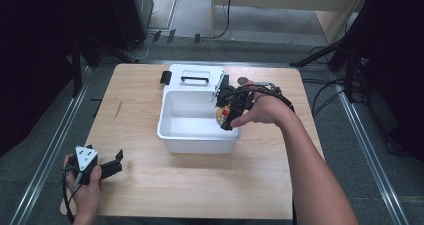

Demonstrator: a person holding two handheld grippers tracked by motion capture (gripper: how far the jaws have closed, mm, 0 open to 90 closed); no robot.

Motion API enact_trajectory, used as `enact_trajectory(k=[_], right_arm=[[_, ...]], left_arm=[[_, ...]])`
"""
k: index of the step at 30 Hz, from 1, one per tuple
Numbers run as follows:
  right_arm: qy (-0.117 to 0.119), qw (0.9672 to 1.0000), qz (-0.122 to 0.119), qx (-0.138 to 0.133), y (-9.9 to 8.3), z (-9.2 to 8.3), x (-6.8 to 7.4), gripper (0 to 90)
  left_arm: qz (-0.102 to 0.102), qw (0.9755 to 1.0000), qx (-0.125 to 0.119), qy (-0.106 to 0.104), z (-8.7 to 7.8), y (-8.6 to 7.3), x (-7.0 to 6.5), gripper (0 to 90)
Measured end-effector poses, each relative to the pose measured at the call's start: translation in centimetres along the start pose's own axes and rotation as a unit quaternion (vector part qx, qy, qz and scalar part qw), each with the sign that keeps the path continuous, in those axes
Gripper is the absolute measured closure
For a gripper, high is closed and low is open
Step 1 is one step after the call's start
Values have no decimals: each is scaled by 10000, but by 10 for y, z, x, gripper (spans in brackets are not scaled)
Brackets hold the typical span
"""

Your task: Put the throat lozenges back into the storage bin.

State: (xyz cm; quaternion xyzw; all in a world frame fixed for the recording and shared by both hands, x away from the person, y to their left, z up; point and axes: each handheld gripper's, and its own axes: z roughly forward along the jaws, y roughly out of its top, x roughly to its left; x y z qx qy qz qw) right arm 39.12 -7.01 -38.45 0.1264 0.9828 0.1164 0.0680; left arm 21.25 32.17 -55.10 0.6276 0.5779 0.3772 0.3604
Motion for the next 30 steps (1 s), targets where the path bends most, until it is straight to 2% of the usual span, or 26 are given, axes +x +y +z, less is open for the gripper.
enact_trajectory(k=[9,13,17,21,30], right_arm=[[59,9995,-304,13,1,9,3,206],[91,9997,-246,5,-1,13,3,206],[92,9993,-358,-27,0,18,2,206],[71,9991,-422,53,1,22,3,206],[58,9990,-426,146,0,32,5,206]], left_arm=[[4,10000,3,-1,0,0,0,1],[-2,10000,7,-1,0,0,0,1],[-9,10000,5,-3,0,0,0,1],[-6,10000,8,-1,0,0,0,1],[-14,10000,5,-7,0,0,0,1]])
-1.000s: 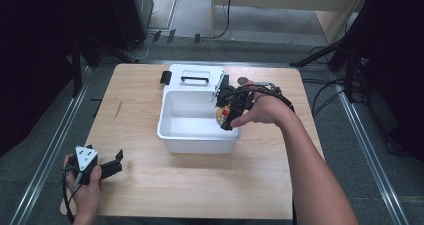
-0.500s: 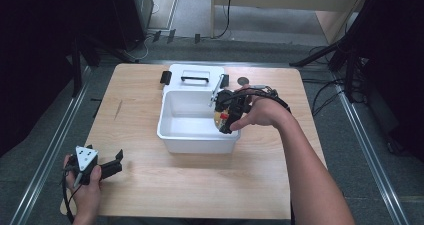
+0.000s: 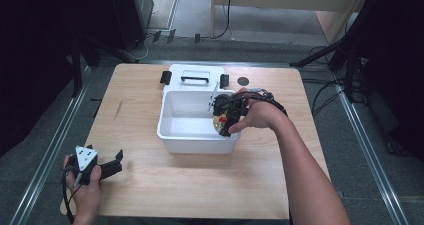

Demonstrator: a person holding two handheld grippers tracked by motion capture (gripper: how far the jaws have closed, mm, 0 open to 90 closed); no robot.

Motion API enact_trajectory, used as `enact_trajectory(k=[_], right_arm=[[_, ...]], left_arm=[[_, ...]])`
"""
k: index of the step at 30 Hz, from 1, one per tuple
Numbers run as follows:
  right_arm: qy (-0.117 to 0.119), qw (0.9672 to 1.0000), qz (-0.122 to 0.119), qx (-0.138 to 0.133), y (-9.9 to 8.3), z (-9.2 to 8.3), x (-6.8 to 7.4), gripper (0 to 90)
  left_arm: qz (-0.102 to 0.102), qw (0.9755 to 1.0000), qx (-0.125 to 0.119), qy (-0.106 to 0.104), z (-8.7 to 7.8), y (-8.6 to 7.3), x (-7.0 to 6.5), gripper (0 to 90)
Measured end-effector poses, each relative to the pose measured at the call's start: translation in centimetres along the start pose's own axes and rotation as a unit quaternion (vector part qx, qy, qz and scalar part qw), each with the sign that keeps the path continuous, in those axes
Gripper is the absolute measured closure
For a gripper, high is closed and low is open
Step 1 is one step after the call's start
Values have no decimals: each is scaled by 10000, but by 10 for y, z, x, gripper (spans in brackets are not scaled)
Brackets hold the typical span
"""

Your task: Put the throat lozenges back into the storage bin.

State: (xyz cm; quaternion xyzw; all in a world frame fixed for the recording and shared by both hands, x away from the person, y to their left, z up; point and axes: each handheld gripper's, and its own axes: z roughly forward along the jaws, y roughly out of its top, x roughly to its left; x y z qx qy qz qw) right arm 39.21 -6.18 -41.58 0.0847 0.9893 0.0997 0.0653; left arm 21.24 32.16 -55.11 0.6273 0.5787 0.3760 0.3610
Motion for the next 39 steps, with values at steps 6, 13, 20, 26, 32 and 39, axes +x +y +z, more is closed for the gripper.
enact_trajectory(k=[6,13,20,26,32,39], right_arm=[[-32,9999,-108,86,1,6,1,206],[-80,9996,-178,213,3,15,2,206],[-299,9988,-121,360,7,20,2,206],[-289,9987,-139,386,11,22,2,206],[-223,9985,-74,491,12,23,2,206],[-144,9963,-52,845,18,26,-1,206]], left_arm=[[14,10000,14,-1,0,0,0,1],[0,10000,15,-14,0,0,0,1],[2,10000,7,-26,0,0,1,1],[2,10000,6,-30,0,0,1,1],[10,10000,14,-43,0,0,1,1],[13,10000,9,-55,0,0,1,1]])
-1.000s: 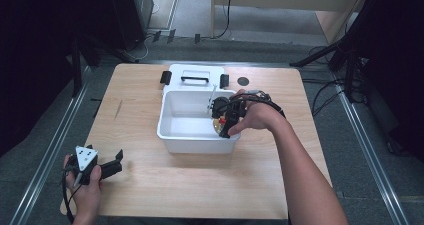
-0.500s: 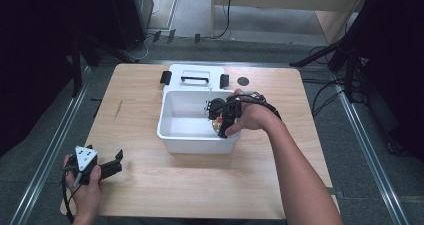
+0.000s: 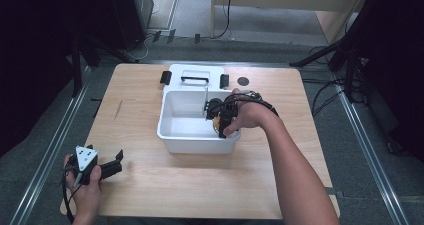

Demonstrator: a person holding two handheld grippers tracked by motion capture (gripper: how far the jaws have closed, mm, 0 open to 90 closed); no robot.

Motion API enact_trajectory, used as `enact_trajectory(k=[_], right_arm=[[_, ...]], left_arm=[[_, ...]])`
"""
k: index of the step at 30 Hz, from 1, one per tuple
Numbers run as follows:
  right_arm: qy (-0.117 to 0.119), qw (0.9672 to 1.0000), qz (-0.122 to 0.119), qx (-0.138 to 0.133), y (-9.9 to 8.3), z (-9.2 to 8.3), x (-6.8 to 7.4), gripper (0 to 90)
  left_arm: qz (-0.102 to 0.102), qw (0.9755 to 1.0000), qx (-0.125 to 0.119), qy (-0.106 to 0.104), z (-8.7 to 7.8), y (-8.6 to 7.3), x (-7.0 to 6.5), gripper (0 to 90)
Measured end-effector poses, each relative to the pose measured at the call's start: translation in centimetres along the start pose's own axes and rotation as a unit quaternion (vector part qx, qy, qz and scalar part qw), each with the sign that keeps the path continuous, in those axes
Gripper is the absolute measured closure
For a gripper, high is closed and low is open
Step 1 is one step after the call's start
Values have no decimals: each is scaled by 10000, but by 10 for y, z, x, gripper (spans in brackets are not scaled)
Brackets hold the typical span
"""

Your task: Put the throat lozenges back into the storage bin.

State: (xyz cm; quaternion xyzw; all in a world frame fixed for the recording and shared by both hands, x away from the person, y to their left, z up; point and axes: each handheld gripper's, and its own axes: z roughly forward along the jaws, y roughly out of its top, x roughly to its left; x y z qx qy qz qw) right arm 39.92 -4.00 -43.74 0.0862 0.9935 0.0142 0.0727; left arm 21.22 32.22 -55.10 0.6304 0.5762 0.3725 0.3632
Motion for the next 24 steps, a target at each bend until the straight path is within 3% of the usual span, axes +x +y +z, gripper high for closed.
enact_trajectory(k=[5,9,24], right_arm=[[41,9999,90,120,4,2,-2,206],[-41,9999,99,40,6,5,-4,206],[-93,9998,-187,-72,4,12,-2,205]], left_arm=[[8,10000,-2,-8,0,0,0,1],[3,10000,4,-16,0,0,0,1],[35,10000,-4,-46,0,0,0,1]])
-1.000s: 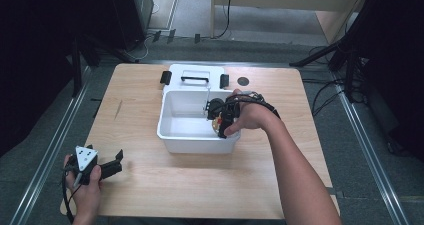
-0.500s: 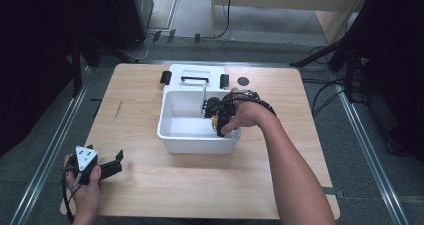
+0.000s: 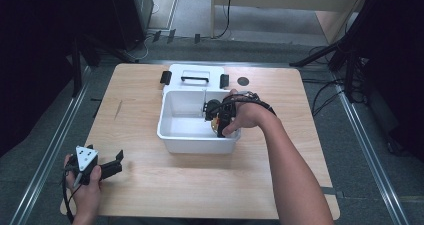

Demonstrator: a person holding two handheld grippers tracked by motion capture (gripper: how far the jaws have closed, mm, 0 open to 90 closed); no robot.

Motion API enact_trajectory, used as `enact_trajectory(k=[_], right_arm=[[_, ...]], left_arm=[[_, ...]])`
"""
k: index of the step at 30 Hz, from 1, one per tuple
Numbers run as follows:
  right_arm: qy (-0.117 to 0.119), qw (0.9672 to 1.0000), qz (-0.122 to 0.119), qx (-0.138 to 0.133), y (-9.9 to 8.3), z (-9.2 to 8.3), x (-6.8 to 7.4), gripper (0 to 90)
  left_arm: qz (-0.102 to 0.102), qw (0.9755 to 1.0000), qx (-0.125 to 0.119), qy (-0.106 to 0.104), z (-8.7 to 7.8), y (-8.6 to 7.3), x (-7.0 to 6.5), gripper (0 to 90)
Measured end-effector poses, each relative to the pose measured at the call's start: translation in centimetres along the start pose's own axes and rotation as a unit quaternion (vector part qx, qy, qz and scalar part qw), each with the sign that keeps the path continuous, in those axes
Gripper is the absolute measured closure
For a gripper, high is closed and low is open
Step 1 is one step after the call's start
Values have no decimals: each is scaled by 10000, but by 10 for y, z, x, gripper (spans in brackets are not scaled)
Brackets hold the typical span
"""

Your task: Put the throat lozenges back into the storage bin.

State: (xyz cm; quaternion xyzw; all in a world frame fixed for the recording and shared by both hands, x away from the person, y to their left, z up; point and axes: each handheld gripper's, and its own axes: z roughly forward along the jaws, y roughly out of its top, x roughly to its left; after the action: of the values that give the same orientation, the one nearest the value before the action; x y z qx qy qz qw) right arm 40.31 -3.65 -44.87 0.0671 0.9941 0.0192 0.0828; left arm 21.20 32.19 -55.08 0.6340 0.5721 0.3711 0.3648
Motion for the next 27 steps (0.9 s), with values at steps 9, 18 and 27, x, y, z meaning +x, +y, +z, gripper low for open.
enact_trajectory(k=[9,18,27], right_arm=[[-203,9994,-236,154,3,5,4,203],[-265,9988,-329,251,4,6,5,203],[-194,9986,-335,351,3,7,7,188]], left_arm=[[41,10000,-18,-39,0,0,0,1],[46,10000,-22,-30,0,0,-1,1],[41,10000,-22,-45,0,0,0,1]])
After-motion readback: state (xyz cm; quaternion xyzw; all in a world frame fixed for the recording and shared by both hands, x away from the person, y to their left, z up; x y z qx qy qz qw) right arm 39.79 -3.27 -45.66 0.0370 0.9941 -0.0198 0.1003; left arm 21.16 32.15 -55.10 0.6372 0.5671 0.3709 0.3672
